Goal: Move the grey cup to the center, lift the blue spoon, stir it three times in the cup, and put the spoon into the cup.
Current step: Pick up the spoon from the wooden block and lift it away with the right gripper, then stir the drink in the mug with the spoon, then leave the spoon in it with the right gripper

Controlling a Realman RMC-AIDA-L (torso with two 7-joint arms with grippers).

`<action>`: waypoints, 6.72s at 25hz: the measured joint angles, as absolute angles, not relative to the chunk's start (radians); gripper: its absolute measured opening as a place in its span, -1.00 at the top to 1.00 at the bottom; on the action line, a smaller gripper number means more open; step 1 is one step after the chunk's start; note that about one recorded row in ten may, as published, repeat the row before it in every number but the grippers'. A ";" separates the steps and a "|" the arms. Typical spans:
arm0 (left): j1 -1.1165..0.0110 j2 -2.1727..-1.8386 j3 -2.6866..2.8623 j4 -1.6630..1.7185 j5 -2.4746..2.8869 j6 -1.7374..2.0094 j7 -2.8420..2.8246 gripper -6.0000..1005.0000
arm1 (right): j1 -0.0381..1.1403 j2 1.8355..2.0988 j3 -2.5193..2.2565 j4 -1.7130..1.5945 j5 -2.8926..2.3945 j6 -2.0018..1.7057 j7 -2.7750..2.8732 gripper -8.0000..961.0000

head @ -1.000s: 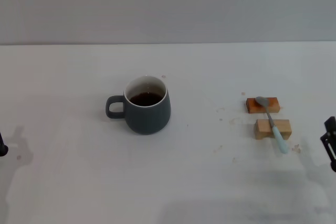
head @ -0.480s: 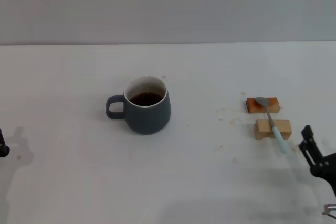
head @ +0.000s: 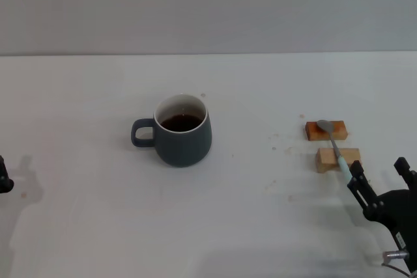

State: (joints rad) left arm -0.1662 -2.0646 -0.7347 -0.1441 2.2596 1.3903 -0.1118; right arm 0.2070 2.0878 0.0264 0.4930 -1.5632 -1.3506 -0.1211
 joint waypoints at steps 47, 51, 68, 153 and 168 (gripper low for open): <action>-0.175 -2.065 -0.735 -0.141 2.261 1.381 -0.112 0.99 | 0.257 2.087 0.035 0.504 -1.565 -1.206 -0.121 -0.69; -0.175 -2.065 -0.735 -0.141 2.261 1.381 -0.112 0.99 | 0.260 2.086 0.028 0.504 -1.565 -1.206 -0.121 -0.69; -0.175 -2.065 -0.735 -0.141 2.261 1.381 -0.112 0.99 | 0.261 2.085 0.022 0.506 -1.565 -1.199 -0.121 -0.41; -0.185 -2.066 -0.735 -0.115 2.263 1.352 -0.104 0.99 | 0.165 1.962 0.802 1.751 -0.515 -0.620 -2.465 0.65; -0.187 -2.067 -0.735 -0.120 2.263 1.350 -0.103 0.99 | 0.154 2.076 0.936 1.540 -0.727 -0.398 -2.474 0.65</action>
State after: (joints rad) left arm -0.1871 -2.0674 -0.7348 -0.1200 2.2626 1.3496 -0.1029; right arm 0.1538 2.0758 0.9362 1.5401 -0.7268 -0.3979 -2.4736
